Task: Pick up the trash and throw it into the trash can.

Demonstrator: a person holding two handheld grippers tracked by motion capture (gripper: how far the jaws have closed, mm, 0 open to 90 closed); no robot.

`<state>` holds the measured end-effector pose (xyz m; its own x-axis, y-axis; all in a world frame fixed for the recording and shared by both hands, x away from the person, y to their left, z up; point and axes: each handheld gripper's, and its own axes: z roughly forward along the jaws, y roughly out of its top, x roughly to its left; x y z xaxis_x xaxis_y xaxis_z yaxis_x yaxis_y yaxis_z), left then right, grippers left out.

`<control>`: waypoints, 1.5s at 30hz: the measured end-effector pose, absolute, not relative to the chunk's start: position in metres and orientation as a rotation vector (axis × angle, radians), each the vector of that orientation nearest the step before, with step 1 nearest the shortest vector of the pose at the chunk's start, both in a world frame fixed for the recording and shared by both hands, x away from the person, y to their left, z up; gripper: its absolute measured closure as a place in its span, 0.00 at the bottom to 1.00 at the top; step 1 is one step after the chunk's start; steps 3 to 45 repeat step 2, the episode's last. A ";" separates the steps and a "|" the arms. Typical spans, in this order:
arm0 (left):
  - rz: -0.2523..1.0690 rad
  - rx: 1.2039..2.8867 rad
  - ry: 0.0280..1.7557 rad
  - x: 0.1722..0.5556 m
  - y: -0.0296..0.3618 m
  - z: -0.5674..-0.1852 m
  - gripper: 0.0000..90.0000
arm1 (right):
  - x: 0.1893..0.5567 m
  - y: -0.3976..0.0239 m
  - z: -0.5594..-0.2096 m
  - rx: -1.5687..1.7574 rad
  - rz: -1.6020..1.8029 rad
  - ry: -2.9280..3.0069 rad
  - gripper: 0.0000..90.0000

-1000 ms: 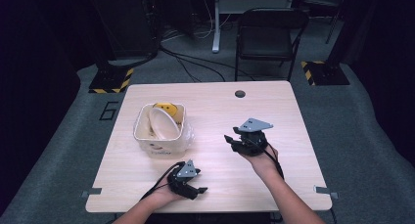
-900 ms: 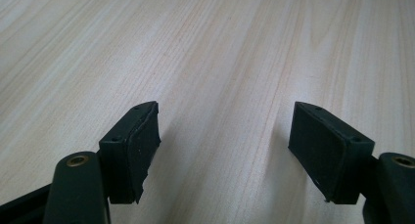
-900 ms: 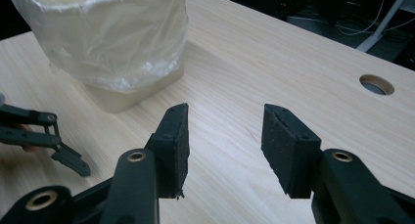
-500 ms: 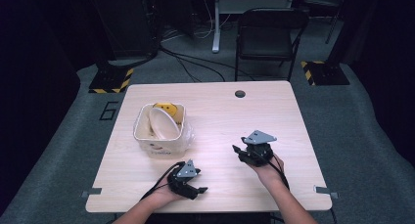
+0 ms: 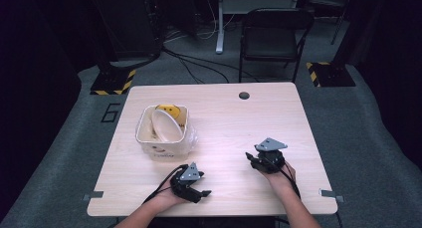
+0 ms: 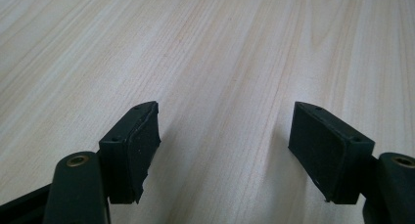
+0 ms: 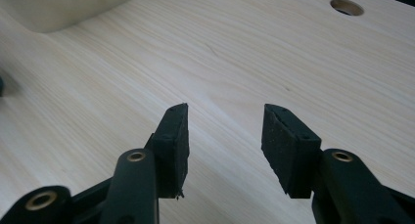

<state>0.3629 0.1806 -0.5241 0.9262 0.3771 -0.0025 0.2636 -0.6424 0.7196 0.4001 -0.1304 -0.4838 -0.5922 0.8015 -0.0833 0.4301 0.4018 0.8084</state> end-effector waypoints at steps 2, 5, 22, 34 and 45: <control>0.187 2.301 0.449 0.363 0.181 -0.524 0.29 | 0.401 -0.137 -0.486 1.080 1.063 2.199 0.58; 0.187 2.301 0.449 0.363 0.181 -0.524 0.29 | 0.401 -0.137 -0.486 1.080 1.063 2.199 0.58; 0.187 2.301 0.449 0.363 0.181 -0.524 0.29 | 0.401 -0.137 -0.486 1.080 1.063 2.199 0.58; 0.187 2.301 0.449 0.363 0.181 -0.524 0.29 | 0.401 -0.137 -0.486 1.080 1.063 2.199 0.58; 0.187 2.301 0.449 0.363 0.181 -0.524 0.29 | 0.401 -0.137 -0.486 1.080 1.063 2.199 0.58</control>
